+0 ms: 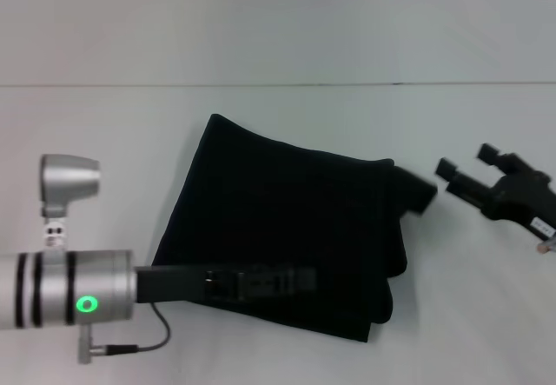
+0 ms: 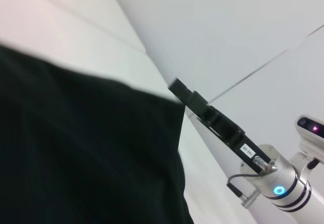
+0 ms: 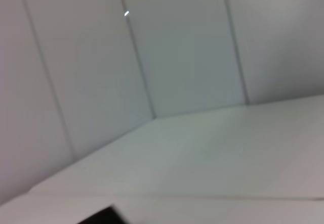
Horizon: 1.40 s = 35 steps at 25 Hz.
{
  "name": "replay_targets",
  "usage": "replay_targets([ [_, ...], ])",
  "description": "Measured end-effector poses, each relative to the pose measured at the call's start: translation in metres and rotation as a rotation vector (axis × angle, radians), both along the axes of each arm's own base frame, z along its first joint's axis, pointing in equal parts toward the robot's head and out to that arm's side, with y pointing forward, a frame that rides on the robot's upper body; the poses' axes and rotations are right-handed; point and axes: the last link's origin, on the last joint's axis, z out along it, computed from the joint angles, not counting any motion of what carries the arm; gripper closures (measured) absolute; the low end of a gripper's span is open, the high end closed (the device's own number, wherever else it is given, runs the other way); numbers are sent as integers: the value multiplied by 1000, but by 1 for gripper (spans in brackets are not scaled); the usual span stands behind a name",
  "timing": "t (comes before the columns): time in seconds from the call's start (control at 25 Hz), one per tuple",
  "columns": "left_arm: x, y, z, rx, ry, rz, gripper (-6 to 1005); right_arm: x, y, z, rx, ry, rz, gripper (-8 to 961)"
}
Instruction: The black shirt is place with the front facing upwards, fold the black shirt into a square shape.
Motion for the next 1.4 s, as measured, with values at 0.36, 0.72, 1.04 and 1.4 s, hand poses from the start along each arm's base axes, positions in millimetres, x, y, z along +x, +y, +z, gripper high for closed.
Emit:
replay_targets([
  [0.36, -9, 7, 25, 105, 22, -61, 303, 10, 0, 8, 58, 34, -68, 26],
  [0.72, -29, 17, 62, 323, -18, -1, 30, -38, -3, -30, -99, -62, 234, 26],
  [1.04, -40, 22, 73, 407, -25, 73, 36, -44, 2, -64, -223, -191, 233, 26],
  [1.4, -40, 22, 70, 402, -31, 86, 38, -13, -7, -67, -225, -249, 83, 27],
])
